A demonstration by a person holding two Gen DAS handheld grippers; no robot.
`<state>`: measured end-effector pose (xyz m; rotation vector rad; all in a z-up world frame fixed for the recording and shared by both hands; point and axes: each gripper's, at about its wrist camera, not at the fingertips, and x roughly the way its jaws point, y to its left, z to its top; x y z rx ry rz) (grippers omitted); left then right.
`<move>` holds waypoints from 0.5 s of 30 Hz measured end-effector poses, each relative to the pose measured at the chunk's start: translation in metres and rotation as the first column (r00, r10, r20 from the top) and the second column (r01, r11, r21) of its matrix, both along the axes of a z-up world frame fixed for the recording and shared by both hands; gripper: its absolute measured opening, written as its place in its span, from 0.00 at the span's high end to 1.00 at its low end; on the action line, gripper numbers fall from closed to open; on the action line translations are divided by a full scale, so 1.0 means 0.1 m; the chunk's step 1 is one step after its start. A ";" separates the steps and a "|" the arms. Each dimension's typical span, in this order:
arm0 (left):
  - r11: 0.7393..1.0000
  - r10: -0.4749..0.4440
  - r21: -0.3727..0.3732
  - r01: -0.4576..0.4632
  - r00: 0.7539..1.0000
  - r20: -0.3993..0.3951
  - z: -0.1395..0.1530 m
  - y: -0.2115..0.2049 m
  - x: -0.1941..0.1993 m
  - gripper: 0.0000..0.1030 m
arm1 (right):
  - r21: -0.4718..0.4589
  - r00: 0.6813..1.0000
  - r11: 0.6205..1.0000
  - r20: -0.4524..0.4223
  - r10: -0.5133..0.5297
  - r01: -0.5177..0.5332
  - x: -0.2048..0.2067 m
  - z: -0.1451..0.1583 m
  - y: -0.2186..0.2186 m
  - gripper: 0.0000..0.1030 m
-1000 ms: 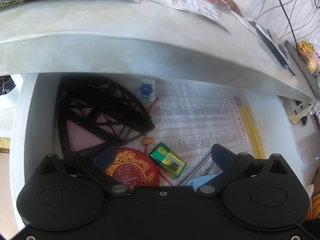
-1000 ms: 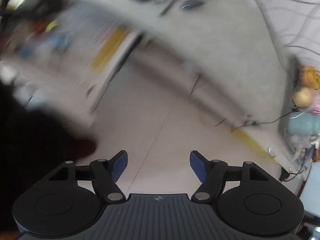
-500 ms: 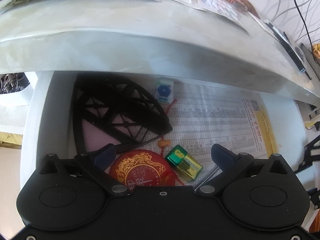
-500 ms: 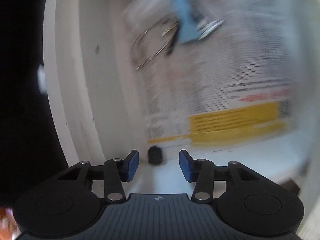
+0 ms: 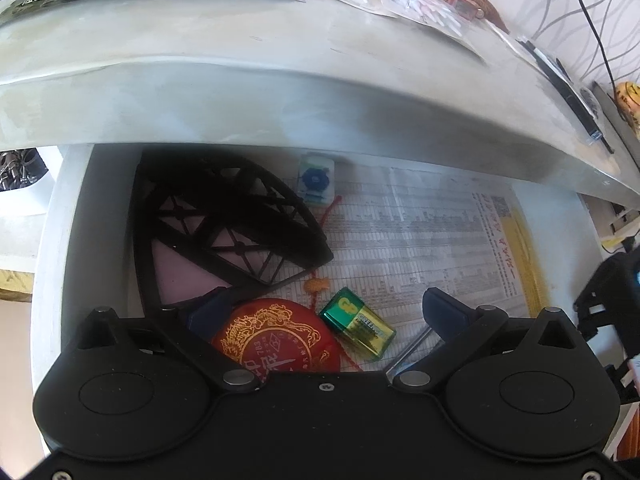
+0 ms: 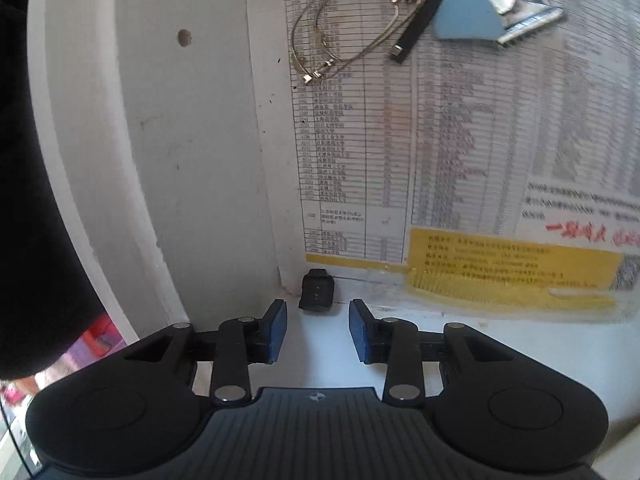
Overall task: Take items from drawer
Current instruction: 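Lower the open right gripper into the drawer over a small black clip, then grasp the small black clip and lift it with the right gripper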
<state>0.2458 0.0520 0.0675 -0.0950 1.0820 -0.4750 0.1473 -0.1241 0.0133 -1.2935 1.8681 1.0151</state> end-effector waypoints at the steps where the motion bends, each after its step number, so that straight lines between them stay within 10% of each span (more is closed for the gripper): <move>1: 1.000 0.001 -0.002 -0.001 1.000 0.000 0.00 0.00 0.00 0.00 | -0.005 1.000 1.000 0.004 -0.005 0.005 0.04 -0.01 0.02 0.63; 12: 1.000 -0.003 -0.012 0.003 1.000 -0.008 0.00 0.02 0.02 0.00 | -0.034 0.999 0.999 -0.006 -0.041 0.041 0.06 -0.11 -0.04 0.65; 15: 1.000 -0.005 -0.012 0.005 1.000 -0.008 -0.01 0.02 0.02 0.00 | -0.043 0.999 0.999 0.021 -0.029 0.030 0.02 -0.11 -0.04 0.78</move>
